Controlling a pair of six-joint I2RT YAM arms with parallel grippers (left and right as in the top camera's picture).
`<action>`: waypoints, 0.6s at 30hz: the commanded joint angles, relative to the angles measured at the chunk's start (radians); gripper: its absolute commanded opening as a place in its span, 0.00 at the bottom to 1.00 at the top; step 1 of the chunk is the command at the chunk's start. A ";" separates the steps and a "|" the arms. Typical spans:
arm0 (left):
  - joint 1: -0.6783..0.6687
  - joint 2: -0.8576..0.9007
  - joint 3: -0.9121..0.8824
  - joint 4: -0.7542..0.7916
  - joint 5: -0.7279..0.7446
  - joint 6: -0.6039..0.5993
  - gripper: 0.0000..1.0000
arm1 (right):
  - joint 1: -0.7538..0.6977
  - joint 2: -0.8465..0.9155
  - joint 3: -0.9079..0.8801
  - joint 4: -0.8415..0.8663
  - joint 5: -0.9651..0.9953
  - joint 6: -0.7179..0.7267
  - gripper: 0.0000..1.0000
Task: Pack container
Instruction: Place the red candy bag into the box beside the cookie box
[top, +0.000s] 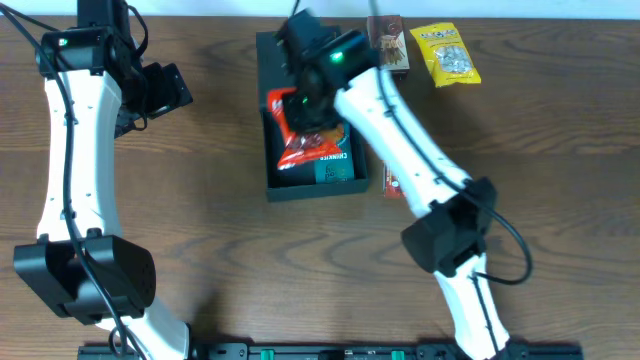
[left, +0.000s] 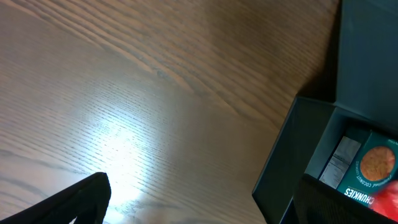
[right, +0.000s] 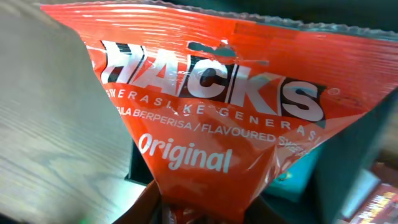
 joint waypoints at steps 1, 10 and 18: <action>-0.003 0.000 -0.001 -0.004 0.002 -0.006 0.95 | 0.013 0.035 -0.007 -0.005 0.020 0.030 0.26; -0.003 0.000 -0.001 0.001 0.002 -0.003 0.95 | 0.032 0.101 -0.028 0.019 0.012 0.097 0.26; -0.003 0.000 -0.001 0.010 0.002 -0.003 0.95 | 0.051 0.133 -0.031 0.049 0.030 0.058 0.66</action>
